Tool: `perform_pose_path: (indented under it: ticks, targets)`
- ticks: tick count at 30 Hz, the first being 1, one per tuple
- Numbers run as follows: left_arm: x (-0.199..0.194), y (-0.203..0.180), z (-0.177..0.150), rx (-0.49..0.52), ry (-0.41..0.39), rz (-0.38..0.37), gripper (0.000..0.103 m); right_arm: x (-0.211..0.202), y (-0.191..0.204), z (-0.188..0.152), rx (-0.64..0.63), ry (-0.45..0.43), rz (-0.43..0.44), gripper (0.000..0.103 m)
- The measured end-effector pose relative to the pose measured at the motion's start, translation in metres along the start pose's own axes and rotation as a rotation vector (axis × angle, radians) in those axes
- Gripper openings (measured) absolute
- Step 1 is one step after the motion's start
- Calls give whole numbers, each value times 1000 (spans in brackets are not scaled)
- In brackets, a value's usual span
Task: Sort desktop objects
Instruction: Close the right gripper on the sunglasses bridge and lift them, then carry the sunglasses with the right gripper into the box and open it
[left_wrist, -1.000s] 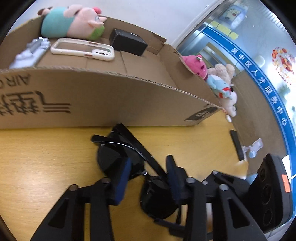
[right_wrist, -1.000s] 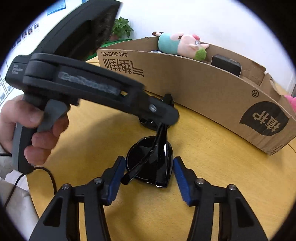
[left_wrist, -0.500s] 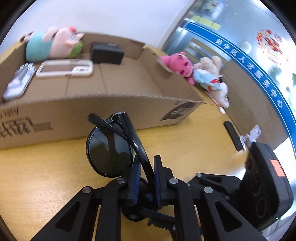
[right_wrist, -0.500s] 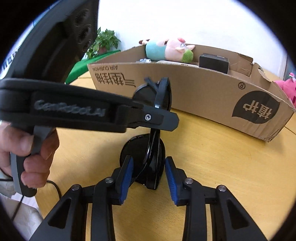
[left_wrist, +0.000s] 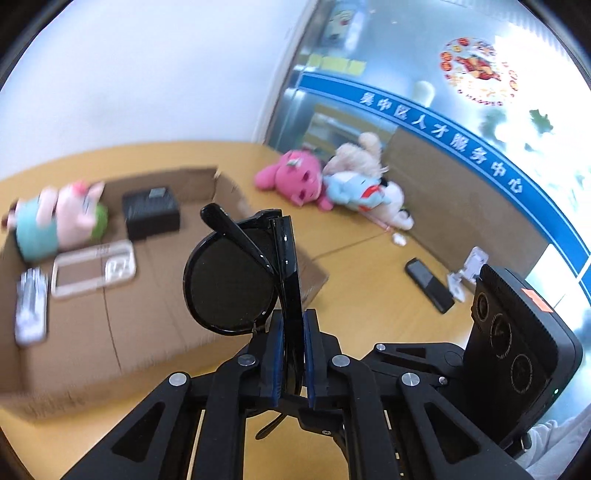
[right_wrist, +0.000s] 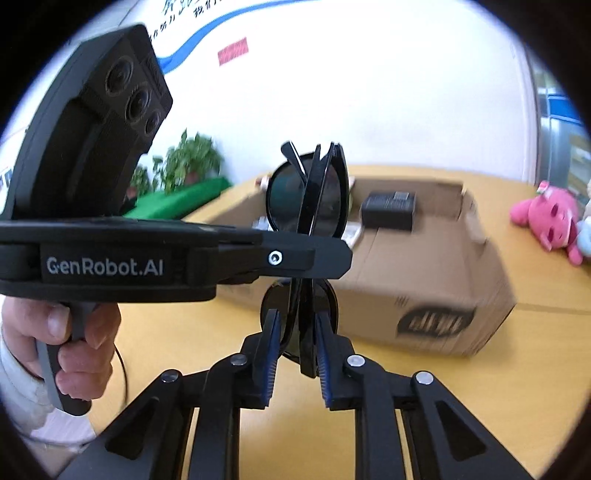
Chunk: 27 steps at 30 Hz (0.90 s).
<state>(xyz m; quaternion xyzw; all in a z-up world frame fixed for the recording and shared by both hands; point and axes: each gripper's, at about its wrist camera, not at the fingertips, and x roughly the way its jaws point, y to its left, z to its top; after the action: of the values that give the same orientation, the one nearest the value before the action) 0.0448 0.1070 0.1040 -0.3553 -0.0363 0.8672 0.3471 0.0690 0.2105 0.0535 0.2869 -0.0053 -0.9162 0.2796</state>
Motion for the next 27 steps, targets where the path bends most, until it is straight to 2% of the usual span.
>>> perform_pose_path:
  ticks: [7,13,20,27]
  targets:
    - [-17,-14,72,111,-71,-23,6,-25,-11,67,-34,-124,-59,15]
    - [-22,-6,132,141,-113,-21,6,-26,-26,125,-63,-166,-65,15]
    - [3,26,189,99,-106,-18,6,-5,-51,173,-62,-143,-69,15]
    - [63,72,231,-3,-30,-50,6,41,-96,200,-3,-56,-60,15]
